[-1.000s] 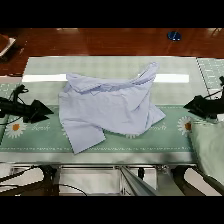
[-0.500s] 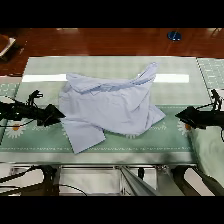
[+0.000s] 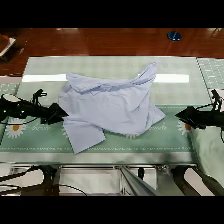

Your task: Fold the shirts.

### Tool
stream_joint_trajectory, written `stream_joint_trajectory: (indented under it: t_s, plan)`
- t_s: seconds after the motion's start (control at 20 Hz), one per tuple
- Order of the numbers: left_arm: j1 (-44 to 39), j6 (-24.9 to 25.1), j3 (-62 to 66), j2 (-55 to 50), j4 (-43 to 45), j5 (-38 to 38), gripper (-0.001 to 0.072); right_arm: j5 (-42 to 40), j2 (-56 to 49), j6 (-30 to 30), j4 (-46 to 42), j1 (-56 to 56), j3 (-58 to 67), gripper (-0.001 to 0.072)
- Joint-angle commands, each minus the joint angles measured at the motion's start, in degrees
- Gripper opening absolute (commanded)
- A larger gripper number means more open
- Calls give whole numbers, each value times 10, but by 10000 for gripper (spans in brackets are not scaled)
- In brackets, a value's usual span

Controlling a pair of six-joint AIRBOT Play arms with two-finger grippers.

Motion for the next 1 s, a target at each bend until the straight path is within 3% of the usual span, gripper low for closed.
stream_joint_trajectory:
  t_s: [0.0,0.05,0.1,0.35,0.55,0.7,0.95]
  plan:
    - [-40,-23,10,-23,8,30,430,-3,0,1,1,2,0,406]
    - [-54,-29,18,-28,8,34,205,-3,0,1,0,2,0,406]
    - [-66,-26,26,-30,8,37,27,-3,0,1,0,2,0,406]
    - [-88,-27,69,-29,8,31,22,7,0,3,2,6,-43,406]
    - [-88,-28,72,-29,8,31,22,-31,-12,8,7,73,-71,406]
    - [-88,-29,72,-29,8,26,22,-90,-55,21,40,107,-61,406]
    - [-88,-29,72,-29,7,25,22,-110,-154,35,66,161,-6,406]
